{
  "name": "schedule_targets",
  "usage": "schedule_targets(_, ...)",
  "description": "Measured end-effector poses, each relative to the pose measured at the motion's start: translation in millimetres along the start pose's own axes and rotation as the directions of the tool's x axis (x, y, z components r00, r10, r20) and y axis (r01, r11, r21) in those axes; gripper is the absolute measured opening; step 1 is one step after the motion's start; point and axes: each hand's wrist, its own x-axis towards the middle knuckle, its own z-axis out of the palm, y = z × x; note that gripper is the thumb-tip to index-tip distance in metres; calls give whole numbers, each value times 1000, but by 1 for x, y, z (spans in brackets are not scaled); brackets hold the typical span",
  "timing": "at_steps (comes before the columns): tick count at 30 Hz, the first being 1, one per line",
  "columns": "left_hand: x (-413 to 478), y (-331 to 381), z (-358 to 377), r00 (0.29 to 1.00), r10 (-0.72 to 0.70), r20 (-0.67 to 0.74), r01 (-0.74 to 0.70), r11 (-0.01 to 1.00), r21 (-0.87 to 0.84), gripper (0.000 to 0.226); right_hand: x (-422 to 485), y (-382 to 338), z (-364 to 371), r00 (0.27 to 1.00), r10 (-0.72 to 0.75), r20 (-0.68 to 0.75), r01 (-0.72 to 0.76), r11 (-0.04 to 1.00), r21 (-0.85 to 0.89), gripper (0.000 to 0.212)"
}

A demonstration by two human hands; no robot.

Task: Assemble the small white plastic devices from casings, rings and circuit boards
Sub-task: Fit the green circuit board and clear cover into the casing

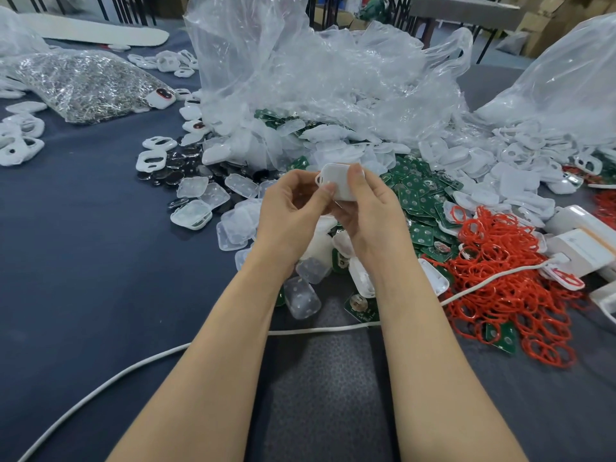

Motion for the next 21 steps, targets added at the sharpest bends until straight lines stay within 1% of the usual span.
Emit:
schedule_targets(3,1,-2,-2,999,40,-3,-39,993,113,13,1,1,-11,999,-51,10,52,973,-225,20)
schedule_targets(5,2,-3,-3,1000,29,-8,-28,991,128,10,1,1,-16,996,-82,31,87,950,-300,16)
schedule_targets(6,2,-3,-3,1000,4,-5,-4,996,90,7,1,0,-17,996,-80,44,90,953,-289,12)
schedule_targets(8,2,-3,-4,998,-56,24,57,998,-32,6,1,-1,-20,994,-75,74,90,972,-215,6)
schedule_targets(10,2,-3,-5,996,-75,52,79,993,-86,7,1,-2,-21,992,-77,100,93,982,-166,4)
schedule_targets(13,2,-4,-5,998,-39,41,40,998,-38,4,0,-3,-22,990,-63,129,81,986,-146,5)
schedule_targets(15,2,-5,-5,1000,-1,26,1,1000,4,5,-1,-5,-21,992,-44,122,61,989,-136,8)
schedule_targets(19,1,-6,-2,996,93,-16,-89,982,166,19,-3,-5,-18,999,-5,50,17,972,-234,17)
schedule_targets(21,0,-5,0,993,118,-27,-111,975,193,27,-3,-6,-15,1000,-20,10,22,984,-179,16)
